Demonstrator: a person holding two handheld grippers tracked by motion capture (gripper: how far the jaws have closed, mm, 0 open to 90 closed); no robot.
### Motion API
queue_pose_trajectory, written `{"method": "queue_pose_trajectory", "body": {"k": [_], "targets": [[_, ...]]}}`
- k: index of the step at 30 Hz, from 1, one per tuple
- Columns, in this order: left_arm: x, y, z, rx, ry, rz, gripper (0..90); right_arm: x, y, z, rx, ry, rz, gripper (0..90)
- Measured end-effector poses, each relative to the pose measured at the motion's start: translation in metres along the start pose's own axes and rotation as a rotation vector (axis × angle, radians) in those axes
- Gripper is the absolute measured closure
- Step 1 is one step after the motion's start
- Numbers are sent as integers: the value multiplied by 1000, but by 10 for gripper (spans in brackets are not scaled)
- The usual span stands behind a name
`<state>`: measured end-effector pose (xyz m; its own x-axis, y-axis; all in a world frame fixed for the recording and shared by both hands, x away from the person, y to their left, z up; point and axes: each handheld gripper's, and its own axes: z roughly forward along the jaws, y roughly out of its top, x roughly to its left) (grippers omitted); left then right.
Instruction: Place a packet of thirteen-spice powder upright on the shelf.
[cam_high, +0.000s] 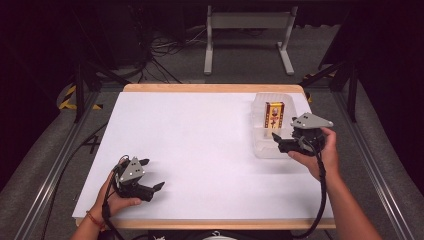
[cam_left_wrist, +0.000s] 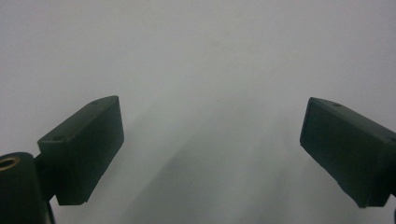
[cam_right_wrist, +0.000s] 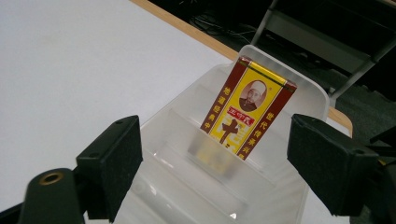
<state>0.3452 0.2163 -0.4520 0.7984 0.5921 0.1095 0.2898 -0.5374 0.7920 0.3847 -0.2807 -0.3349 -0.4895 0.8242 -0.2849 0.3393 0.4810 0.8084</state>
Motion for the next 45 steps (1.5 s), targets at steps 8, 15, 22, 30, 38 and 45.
{"method": "queue_pose_trajectory", "body": {"k": [8,15,22,30,38,45], "targets": [[0,0,1,1,-1,-2,70,7,-11,-12,-11,19,-27,186],[0,0,1,2,1,-3,70,10,-22,-18,-5,26,-60,182],[0,0,-1,-1,5,-1,70,10,-34,-24,0,31,-99,170],[0,0,-2,-4,9,-5,70,8,-49,-33,6,18,-123,157],[0,0,-2,-3,9,-6,69,6,-66,-39,15,-2,-129,146],[0,0,-3,-7,13,-5,70,3,-81,-41,37,-18,-131,139]]}}
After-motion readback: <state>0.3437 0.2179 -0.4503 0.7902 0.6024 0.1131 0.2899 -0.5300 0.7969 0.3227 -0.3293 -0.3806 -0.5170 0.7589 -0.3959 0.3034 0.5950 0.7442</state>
